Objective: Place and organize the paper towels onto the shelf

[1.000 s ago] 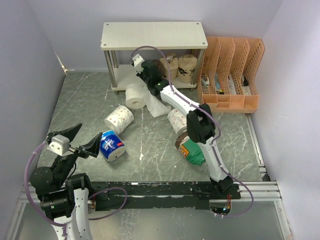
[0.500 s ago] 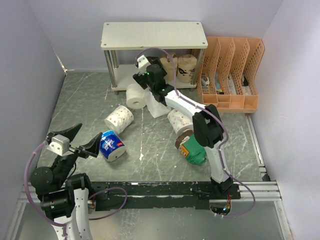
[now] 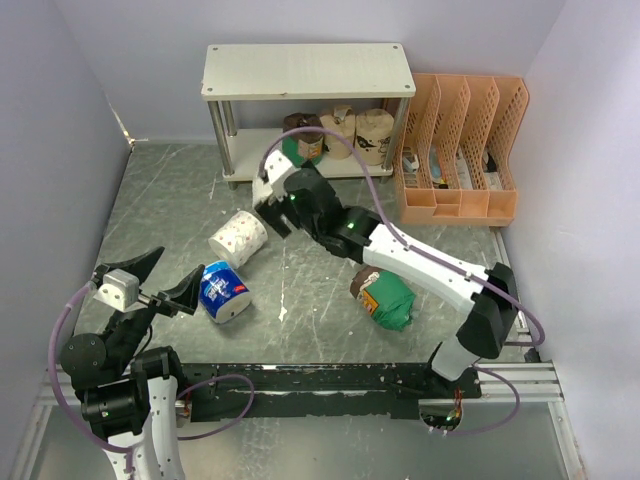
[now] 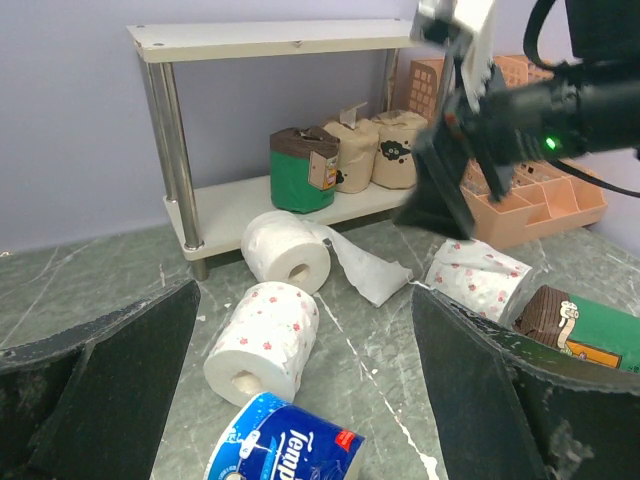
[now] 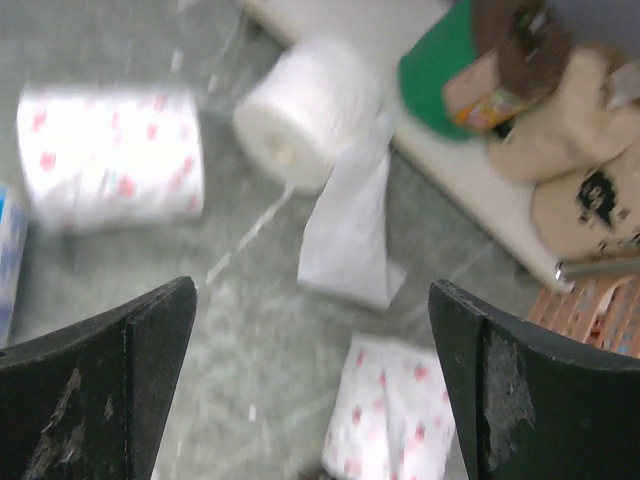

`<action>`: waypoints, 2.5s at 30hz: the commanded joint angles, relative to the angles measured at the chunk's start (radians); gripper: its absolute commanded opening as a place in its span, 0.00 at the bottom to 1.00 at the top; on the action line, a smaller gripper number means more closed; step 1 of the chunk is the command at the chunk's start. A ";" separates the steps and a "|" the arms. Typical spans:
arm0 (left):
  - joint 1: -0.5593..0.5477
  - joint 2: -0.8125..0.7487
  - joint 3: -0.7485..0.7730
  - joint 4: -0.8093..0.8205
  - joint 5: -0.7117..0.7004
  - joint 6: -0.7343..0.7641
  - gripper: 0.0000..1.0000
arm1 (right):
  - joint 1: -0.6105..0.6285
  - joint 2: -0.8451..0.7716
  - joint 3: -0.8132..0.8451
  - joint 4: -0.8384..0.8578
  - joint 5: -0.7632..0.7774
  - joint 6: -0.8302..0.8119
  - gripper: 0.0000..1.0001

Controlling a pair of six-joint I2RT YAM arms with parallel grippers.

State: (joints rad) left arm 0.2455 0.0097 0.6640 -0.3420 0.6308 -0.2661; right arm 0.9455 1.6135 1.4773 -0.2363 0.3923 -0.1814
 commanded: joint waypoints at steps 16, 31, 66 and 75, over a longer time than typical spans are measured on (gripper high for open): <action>-0.064 -0.014 0.036 -0.030 -0.037 0.019 0.99 | 0.085 0.199 0.065 -0.959 0.160 0.343 0.98; -0.089 -0.016 0.037 -0.032 -0.035 0.019 0.99 | 0.072 0.189 -0.146 -0.837 0.055 0.323 0.97; -0.073 -0.014 0.026 -0.022 -0.019 0.018 0.99 | 0.033 0.347 -0.178 -0.853 0.235 0.438 0.00; -0.071 -0.015 0.026 -0.021 -0.019 0.017 0.99 | 0.032 0.317 -0.097 -0.820 0.200 0.442 0.00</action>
State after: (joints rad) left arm 0.1684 0.0097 0.6796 -0.3706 0.6056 -0.2512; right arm 0.9825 1.9572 1.3090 -1.0721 0.6060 0.2375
